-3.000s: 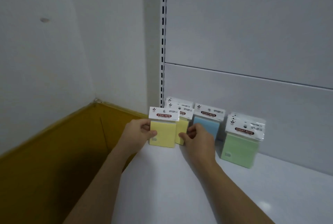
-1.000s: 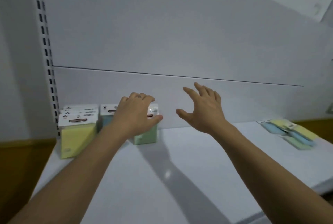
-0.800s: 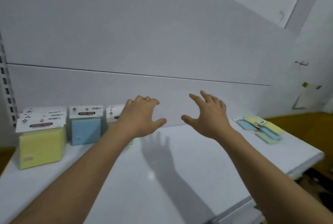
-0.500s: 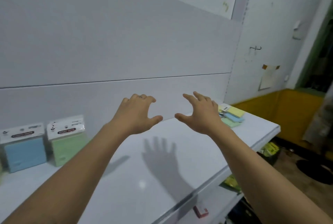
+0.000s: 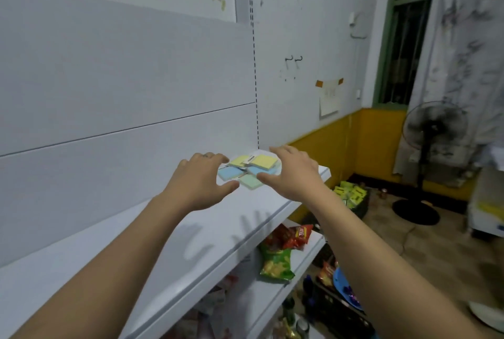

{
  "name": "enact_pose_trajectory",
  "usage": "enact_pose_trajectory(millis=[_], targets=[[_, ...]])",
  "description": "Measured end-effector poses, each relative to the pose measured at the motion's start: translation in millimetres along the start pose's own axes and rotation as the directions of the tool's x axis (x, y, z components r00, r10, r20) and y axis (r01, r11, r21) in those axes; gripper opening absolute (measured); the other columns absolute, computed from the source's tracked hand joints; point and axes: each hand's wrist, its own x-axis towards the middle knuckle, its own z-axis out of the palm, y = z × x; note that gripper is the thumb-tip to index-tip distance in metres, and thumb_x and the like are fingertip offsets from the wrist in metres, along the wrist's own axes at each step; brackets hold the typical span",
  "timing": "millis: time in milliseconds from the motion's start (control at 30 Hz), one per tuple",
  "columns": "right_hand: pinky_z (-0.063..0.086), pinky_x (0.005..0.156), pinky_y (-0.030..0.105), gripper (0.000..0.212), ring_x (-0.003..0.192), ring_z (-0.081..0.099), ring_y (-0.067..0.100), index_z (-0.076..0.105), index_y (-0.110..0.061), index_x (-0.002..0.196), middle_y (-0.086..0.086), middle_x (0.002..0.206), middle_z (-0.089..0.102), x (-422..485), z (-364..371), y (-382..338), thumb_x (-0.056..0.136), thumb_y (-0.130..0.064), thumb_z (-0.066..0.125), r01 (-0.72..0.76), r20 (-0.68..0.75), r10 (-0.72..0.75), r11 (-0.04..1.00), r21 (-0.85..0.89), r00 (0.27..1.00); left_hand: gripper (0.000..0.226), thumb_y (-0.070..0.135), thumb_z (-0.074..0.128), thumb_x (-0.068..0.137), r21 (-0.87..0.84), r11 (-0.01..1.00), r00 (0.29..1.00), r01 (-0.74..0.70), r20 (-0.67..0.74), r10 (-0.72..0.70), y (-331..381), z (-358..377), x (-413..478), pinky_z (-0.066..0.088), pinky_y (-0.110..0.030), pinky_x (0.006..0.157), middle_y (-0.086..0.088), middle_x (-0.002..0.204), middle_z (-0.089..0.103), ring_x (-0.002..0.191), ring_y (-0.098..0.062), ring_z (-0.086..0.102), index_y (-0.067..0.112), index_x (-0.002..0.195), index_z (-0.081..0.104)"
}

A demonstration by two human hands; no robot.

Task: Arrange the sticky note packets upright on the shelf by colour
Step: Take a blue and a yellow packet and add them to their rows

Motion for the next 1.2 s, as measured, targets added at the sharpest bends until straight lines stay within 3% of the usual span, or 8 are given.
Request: enact_pose_trajectory(millis=[233,467,833,1200], targets=[[0.026,0.109,0.049,0.073,0.139,0.028,0.027,0.029,-0.031,0.148,0.0,0.155,0.029,-1.5,-16.6,83.1,0.085,-0.061,0.054,-0.084,0.016,0.084,0.996,-0.005,0.996,0.058,0.058,0.052,0.085,-0.086,0.996,0.999,0.02,0.04,-0.016,50.4,43.2,28.1,0.038,-0.039,0.1,0.004,0.139,0.049,0.126,-0.019,0.042,0.03,0.135,0.045],[0.027,0.109,0.048,0.072,0.137,0.032,0.025,0.03,-0.031,0.147,-0.001,0.153,0.033,7.2,-14.8,115.9,0.085,-0.059,0.055,-0.112,0.029,0.112,0.993,0.023,0.993,0.059,0.058,0.054,0.083,-0.112,0.991,0.996,0.07,0.06,-0.063,57.2,68.9,45.9,0.038,-0.04,0.102,0.005,0.142,0.048,0.128,-0.018,0.042,0.031,0.134,0.046],[0.034,0.109,0.049,0.069,0.136,0.034,0.023,0.032,-0.029,0.146,-0.001,0.151,0.036,56.1,31.6,107.1,0.087,-0.055,0.056,-0.114,0.09,0.107,0.99,0.079,0.99,0.06,0.055,0.055,0.085,-0.154,0.977,0.985,0.146,0.11,-0.13,17.1,108.9,85.0,0.037,-0.039,0.105,0.004,0.144,0.046,0.131,-0.017,0.039,0.029,0.137,0.045],[0.035,0.108,0.048,0.068,0.134,0.037,0.022,0.034,-0.03,0.144,-0.001,0.15,0.037,145.4,89.7,76.5,0.086,-0.056,0.058,-0.116,0.152,0.114,0.993,0.007,0.982,0.056,0.053,0.056,0.086,-0.23,0.942,0.965,0.243,0.157,-0.21,-70.0,161.1,143.2,0.034,-0.037,0.104,0.003,0.14,0.048,0.13,-0.019,0.039,0.027,0.135,0.046]])
